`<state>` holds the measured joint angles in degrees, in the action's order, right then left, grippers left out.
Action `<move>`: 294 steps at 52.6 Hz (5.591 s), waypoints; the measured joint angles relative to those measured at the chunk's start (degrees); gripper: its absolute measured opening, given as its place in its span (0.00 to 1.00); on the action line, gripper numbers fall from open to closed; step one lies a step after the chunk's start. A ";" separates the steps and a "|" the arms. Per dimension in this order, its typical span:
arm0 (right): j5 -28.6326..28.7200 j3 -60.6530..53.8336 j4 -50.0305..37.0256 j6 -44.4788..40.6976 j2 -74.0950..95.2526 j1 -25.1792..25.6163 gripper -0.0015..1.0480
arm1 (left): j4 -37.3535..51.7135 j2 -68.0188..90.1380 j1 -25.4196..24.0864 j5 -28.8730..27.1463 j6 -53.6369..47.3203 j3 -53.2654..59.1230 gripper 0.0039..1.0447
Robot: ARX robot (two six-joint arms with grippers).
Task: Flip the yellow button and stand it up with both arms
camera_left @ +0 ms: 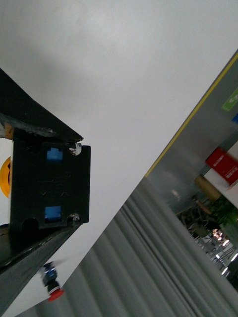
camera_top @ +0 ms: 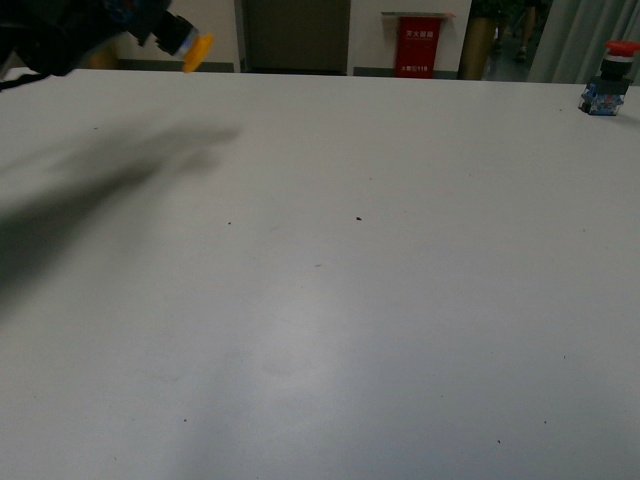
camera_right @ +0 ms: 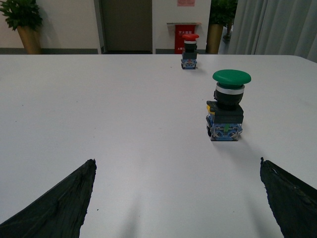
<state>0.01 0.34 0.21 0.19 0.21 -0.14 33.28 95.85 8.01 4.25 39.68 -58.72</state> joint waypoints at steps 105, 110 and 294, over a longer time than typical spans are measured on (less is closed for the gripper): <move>0.00 0.00 0.00 0.00 0.00 0.00 0.93 | 17.79 26.49 15.52 27.41 26.99 -22.62 0.34; 0.00 0.00 0.00 0.00 0.00 0.00 0.93 | 16.96 26.49 15.96 27.45 26.25 -22.67 0.34; -9.88 48.50 -12.15 94.75 78.09 -19.61 0.93 | 16.87 26.49 16.22 27.47 25.09 -22.73 0.34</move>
<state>-9.87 48.84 -11.94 94.94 78.30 -19.75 50.15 122.34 24.23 31.73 64.77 -81.45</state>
